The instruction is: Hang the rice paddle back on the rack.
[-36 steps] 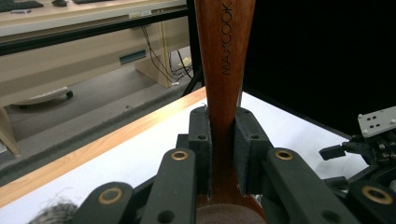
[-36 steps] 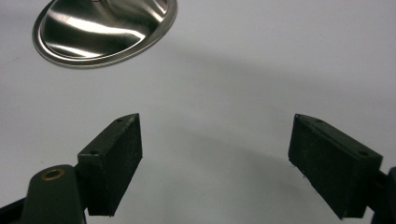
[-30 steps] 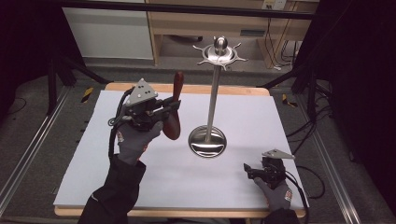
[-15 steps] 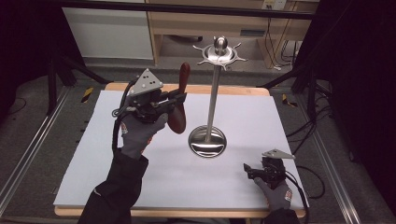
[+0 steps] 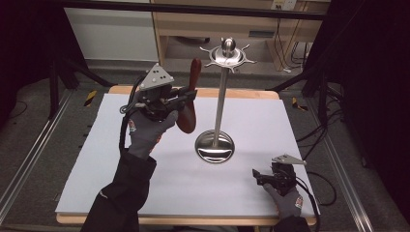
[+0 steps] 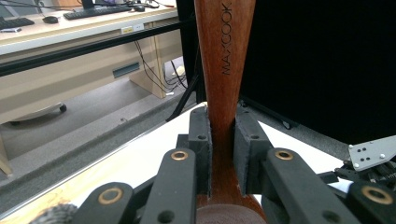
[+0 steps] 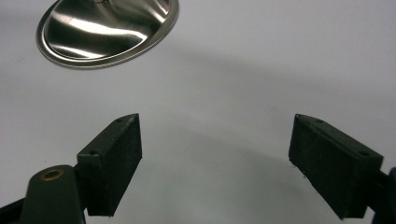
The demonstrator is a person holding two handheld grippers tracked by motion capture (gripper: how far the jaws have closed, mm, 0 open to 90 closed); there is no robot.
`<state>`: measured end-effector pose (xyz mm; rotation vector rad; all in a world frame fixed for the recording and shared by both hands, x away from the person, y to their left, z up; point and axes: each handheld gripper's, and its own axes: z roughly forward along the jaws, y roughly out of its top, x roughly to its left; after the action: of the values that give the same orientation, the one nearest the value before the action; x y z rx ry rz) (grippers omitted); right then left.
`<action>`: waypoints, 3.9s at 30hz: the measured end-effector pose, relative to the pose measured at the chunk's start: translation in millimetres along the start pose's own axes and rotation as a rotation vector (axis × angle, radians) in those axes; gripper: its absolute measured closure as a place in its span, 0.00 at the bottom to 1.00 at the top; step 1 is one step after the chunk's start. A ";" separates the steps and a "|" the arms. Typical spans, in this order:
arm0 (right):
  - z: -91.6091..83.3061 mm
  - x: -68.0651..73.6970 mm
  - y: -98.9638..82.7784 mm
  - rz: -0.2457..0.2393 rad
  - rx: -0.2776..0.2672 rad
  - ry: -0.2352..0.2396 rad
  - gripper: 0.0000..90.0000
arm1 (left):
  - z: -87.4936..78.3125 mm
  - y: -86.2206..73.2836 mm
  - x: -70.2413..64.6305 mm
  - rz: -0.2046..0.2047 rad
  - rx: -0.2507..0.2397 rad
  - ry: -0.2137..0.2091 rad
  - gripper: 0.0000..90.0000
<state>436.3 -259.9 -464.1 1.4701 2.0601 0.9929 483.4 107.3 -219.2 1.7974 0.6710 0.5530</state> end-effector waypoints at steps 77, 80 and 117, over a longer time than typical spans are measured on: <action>0.3 1.0 -0.4 0.005 0.006 0.005 0.19 | 46.1 -6.2 -6.9 -0.036 -0.045 0.019 0.86; 0.2 1.2 -0.5 0.008 0.006 0.004 0.19 | 44.3 -7.5 -6.3 -0.039 -0.052 0.014 0.86; 2.0 1.7 -3.7 0.022 0.013 0.018 0.18 | 3.5 -104.1 10.3 -0.065 0.027 0.016 0.64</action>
<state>434.8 -258.4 -468.1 1.4984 2.0710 1.0059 474.9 138.3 -318.8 1.7911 0.7482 0.5170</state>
